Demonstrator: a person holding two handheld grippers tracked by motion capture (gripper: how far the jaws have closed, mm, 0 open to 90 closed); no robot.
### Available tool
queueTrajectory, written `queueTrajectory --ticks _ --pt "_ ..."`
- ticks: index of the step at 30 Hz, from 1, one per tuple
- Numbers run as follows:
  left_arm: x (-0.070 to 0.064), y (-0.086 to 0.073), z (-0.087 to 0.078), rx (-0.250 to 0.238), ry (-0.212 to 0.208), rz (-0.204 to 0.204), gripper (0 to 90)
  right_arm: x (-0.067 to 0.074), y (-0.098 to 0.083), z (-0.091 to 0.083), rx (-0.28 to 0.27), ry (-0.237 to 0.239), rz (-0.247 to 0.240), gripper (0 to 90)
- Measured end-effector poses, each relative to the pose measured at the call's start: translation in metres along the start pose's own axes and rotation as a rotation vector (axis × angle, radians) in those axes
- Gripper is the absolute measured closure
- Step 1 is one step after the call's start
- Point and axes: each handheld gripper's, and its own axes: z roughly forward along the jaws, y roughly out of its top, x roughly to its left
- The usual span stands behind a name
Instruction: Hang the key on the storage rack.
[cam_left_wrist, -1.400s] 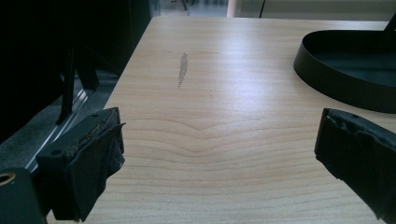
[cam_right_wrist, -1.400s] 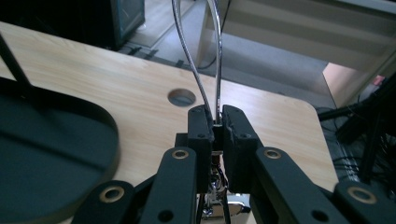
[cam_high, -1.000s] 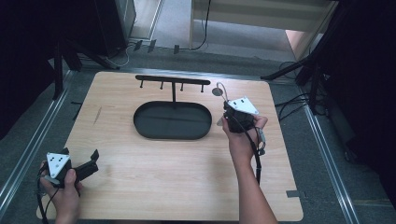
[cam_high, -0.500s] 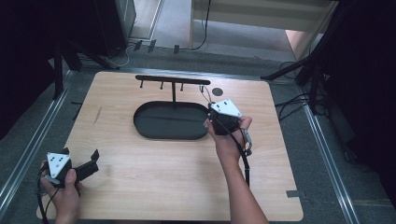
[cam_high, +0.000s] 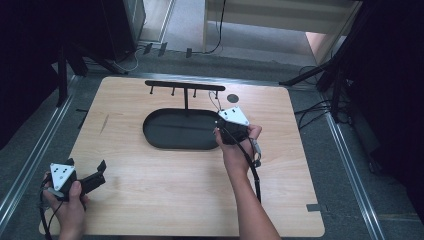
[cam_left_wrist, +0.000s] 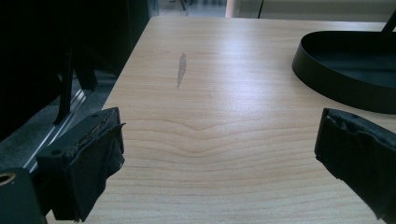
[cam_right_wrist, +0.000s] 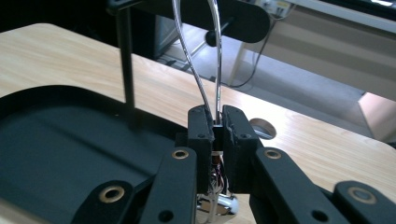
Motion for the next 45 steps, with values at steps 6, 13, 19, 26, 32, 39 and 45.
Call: queueTrajectory --ticks 6,13,19,26,32,39,45 --pt "0.0 0.0 0.0 -0.004 -0.002 -0.005 1.6 0.0 -0.003 0.01 0.037 -0.04 0.028 83.6" --pt "0.0 0.0 0.0 -0.006 -0.004 -0.01 1.6 -0.003 -0.006 0.028 0.086 -0.055 0.06 83.5" --pt "0.001 0.0 -0.001 -0.007 -0.004 -0.011 1.6 -0.001 -0.006 0.043 0.097 -0.064 0.067 83.6" --pt "0.001 0.0 -0.001 -0.008 -0.003 -0.015 1.6 -0.002 -0.01 0.053 0.073 -0.035 0.129 82.9" --pt "0.0 0.0 -0.001 -0.009 0.012 -0.009 1.6 -0.004 -0.016 0.052 0.032 0.012 0.083 55.0" --pt "0.001 0.0 -0.001 -0.01 0.012 -0.012 1.6 -0.012 -0.02 0.033 0.008 0.051 0.144 29.5" --pt "0.0 0.0 -0.001 -0.009 0.012 -0.008 1.6 -0.028 -0.029 0.009 -0.02 0.054 0.137 11.7"
